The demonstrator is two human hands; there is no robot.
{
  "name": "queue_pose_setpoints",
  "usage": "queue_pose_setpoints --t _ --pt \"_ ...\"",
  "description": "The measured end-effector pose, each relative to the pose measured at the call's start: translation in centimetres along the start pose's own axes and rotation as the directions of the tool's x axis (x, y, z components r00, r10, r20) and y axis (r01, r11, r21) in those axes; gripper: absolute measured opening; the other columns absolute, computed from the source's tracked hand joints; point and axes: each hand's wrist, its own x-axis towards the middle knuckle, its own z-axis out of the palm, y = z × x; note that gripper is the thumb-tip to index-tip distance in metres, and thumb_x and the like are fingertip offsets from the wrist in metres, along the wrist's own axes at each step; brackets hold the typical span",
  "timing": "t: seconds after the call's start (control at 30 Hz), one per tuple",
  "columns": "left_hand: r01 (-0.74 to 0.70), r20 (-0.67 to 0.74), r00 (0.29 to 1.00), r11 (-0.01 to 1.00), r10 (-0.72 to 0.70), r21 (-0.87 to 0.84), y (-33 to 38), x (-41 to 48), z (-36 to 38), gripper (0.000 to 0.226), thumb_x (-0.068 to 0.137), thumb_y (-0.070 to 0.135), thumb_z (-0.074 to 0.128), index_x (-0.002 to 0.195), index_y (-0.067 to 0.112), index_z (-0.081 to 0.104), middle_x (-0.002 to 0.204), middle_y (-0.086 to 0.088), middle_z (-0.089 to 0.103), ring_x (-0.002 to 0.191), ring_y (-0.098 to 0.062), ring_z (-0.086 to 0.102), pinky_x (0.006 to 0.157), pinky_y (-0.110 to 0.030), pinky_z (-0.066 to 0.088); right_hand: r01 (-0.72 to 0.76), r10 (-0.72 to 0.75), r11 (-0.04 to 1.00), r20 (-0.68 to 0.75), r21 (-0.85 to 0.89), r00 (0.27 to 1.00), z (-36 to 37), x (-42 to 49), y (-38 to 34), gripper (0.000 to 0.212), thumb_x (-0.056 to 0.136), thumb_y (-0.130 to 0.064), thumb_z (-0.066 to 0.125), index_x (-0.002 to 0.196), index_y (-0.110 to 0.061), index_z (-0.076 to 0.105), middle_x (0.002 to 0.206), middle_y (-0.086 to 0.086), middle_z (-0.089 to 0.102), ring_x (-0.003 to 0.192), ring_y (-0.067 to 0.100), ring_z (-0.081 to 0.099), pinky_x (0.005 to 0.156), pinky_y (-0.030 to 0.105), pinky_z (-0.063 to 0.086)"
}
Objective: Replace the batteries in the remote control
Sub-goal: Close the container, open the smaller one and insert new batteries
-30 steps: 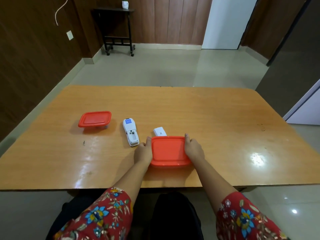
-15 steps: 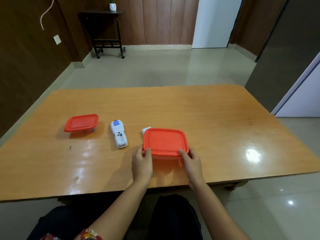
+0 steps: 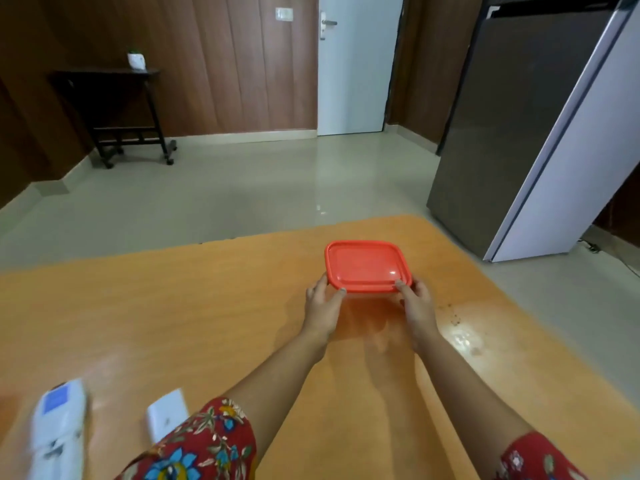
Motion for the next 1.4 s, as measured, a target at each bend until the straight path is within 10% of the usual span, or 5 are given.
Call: queue_pose_setpoints --t 0.2,0.57,0.97,1.27,1.4 --pt "-0.029 0.144 0.989 0.995 0.042 -0.096 0.3 10.1 5.0 0.052 0.096 0.022 0.05 0.146 0.02 0.034 0.15 -0.001 0.036 0.133 -0.013 0.036 0.106 -0.024 0.029 0.077 -0.08 0.992 -0.03 -0.102 0.996 -1.6 12.2 -1.4 0.035 0.094 -0.006 0.052 0.128 0.004 0.05 0.111 0.007 0.054 0.102 0.016 0.049 0.056 -0.003 0.038" --pt "-0.02 0.31 0.951 1.0 0.018 0.001 -0.3 16.9 7.6 0.055 0.1 0.031 0.041 0.15 0.016 0.025 0.156 -0.001 0.028 0.143 -0.014 0.025 0.11 -0.023 0.019 0.083 -0.095 0.986 -0.081 -0.146 0.992 -2.4 21.8 1.1 0.043 0.093 -0.027 0.058 0.129 -0.005 0.054 0.128 0.016 0.06 0.116 0.026 0.057 0.107 0.04 0.041" --pt "0.012 0.343 0.938 0.994 -0.049 0.109 -0.4 18.1 7.8 0.058 0.098 0.051 0.03 0.152 0.033 0.016 0.16 0.008 0.013 0.148 -0.015 0.01 0.12 -0.036 0.009 0.005 -0.055 0.953 -0.156 -0.304 0.986 -2.8 23.6 2.5 0.089 0.059 -0.079 0.043 0.127 -0.024 0.057 0.124 0.003 0.064 0.118 0.027 0.056 0.107 0.046 0.04" --pt "0.018 0.128 0.992 1.0 -0.02 0.02 2.0 10.1 2.6 0.02 0.101 0.027 0.038 0.106 0.017 0.054 0.108 -0.001 0.062 0.07 -0.011 0.057 0.06 -0.025 0.039 -0.057 0.032 0.979 -0.127 -0.197 0.991 -2.1 11.9 -0.3 0.035 0.094 -0.022 0.053 0.124 -0.003 0.056 0.108 0.01 0.063 0.09 0.019 0.058 0.07 0.019 0.045" --pt "-0.012 0.144 0.99 0.999 0.006 0.04 2.7 0.4 -3.6 0.025 0.1 0.02 0.04 0.114 0.012 0.059 0.1 -0.001 0.068 0.071 -0.014 0.059 0.063 -0.024 0.038 -0.198 0.211 0.975 0.145 -0.101 0.967 -1.3 0.1 -3.2 0.021 0.098 -0.018 0.043 0.111 -0.015 0.06 0.101 -0.001 0.068 0.091 0.019 0.064 0.071 0.024 0.044"
